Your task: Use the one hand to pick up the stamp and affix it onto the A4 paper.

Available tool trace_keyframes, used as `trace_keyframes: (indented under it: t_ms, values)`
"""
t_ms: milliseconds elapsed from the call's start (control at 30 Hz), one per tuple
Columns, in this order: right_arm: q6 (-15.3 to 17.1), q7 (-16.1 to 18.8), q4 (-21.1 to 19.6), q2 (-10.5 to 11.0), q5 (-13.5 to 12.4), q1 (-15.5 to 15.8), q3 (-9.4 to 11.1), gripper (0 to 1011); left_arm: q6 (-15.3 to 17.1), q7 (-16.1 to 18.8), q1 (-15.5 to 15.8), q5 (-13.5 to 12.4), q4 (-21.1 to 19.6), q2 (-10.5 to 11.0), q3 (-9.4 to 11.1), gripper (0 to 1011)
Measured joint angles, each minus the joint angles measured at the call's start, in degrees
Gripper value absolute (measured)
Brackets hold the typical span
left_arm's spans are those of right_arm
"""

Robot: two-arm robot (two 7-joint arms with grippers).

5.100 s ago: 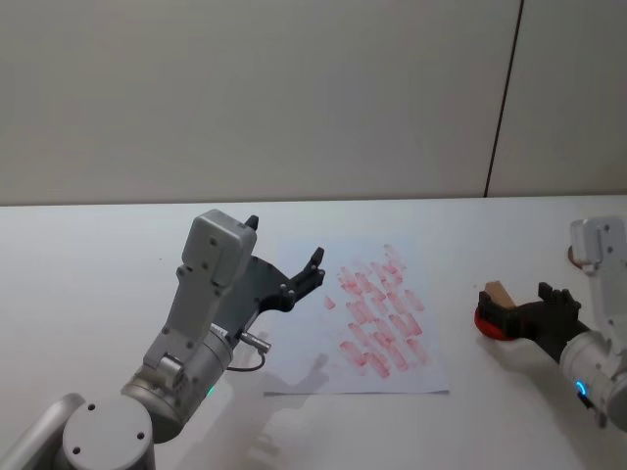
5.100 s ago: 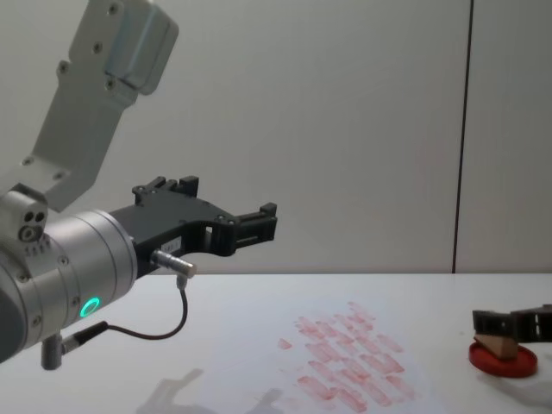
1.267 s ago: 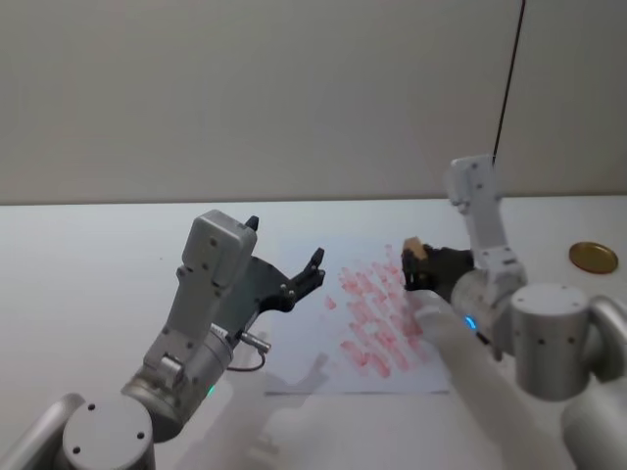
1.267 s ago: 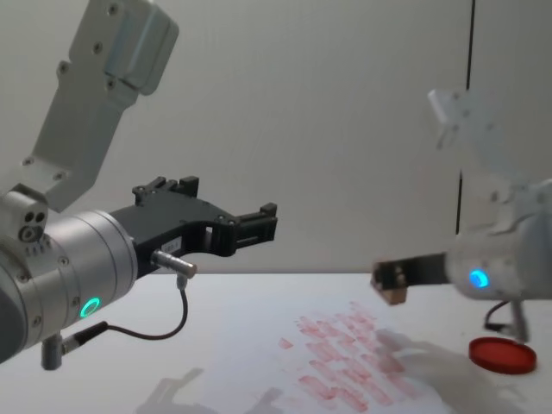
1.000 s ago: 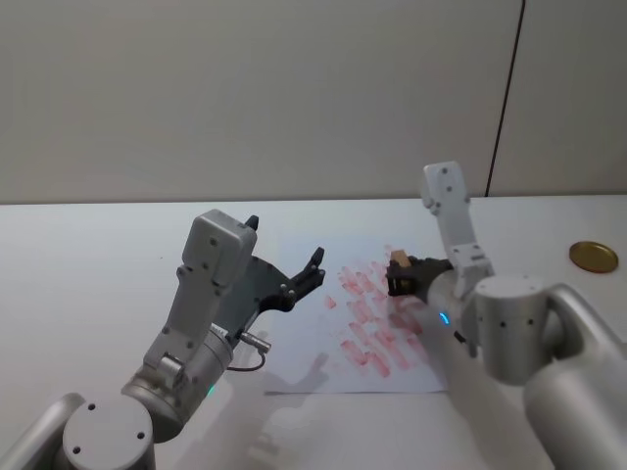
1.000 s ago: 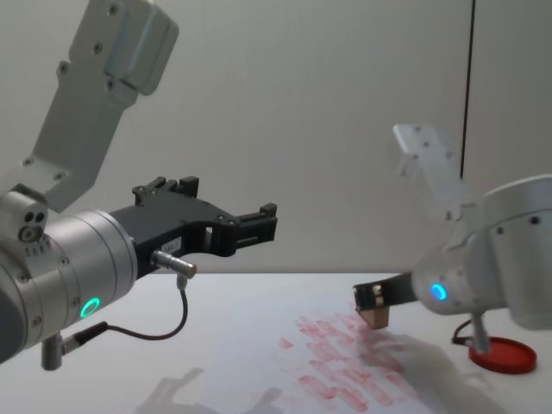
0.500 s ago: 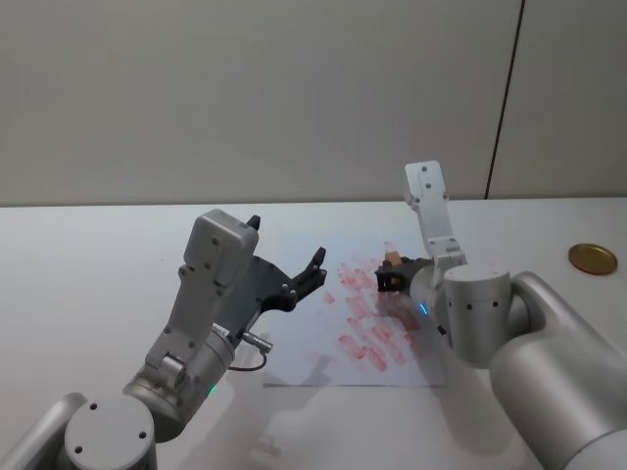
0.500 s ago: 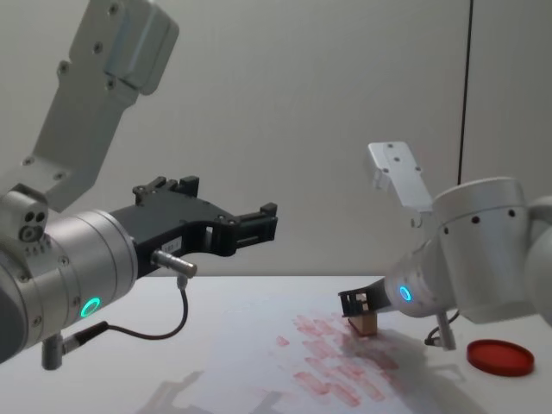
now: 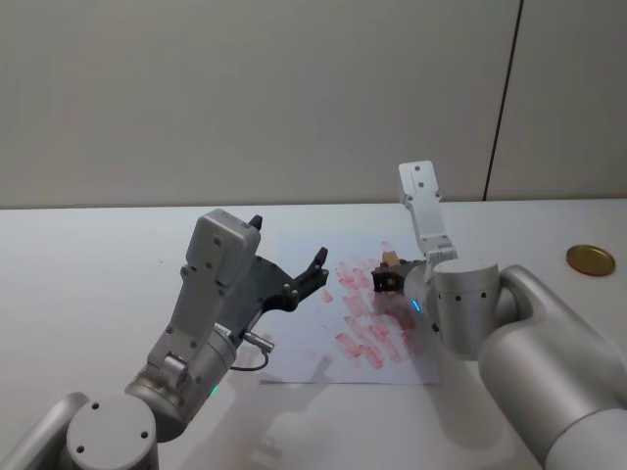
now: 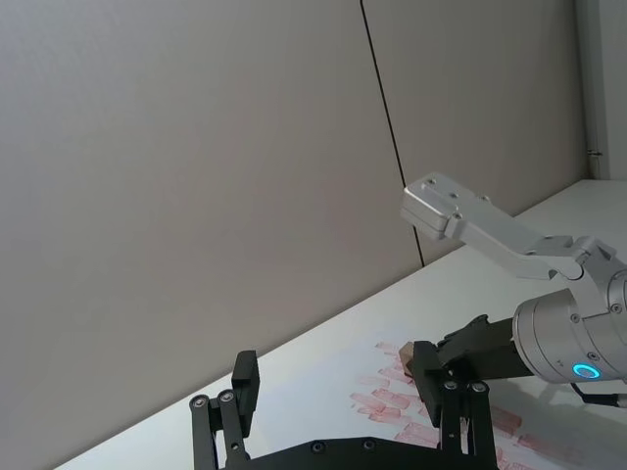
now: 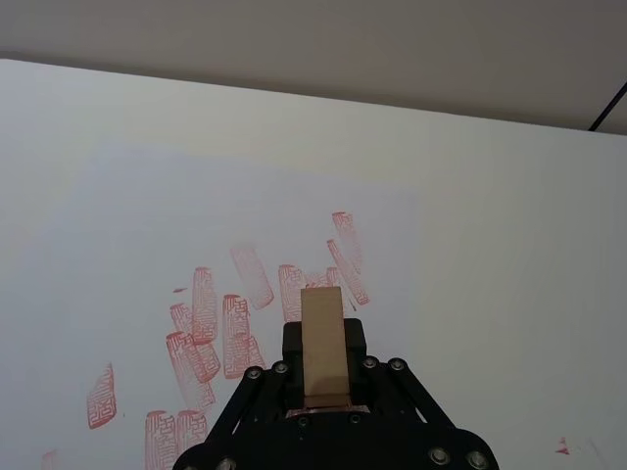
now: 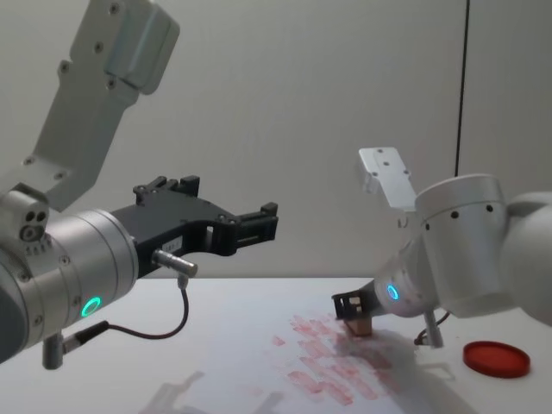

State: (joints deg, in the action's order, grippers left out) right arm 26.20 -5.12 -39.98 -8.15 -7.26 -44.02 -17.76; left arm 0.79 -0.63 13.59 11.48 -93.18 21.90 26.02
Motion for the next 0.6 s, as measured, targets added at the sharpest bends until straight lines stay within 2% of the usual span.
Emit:
trace_keyframes:
  t_ms: [333, 600]
  values:
    - [0.9, 0.5, 3.6, -0.9, -1.0, -1.8, 0.3, 226, 0.0, 0.0, 0.0, 0.0, 0.0, 0.0, 0.0, 993]
    - [1.0, 1.0, 4.7, -1.2, -1.2, -2.3, 0.4, 227, 0.0, 0.0, 0.0, 0.0, 0.0, 0.0, 0.0, 993]
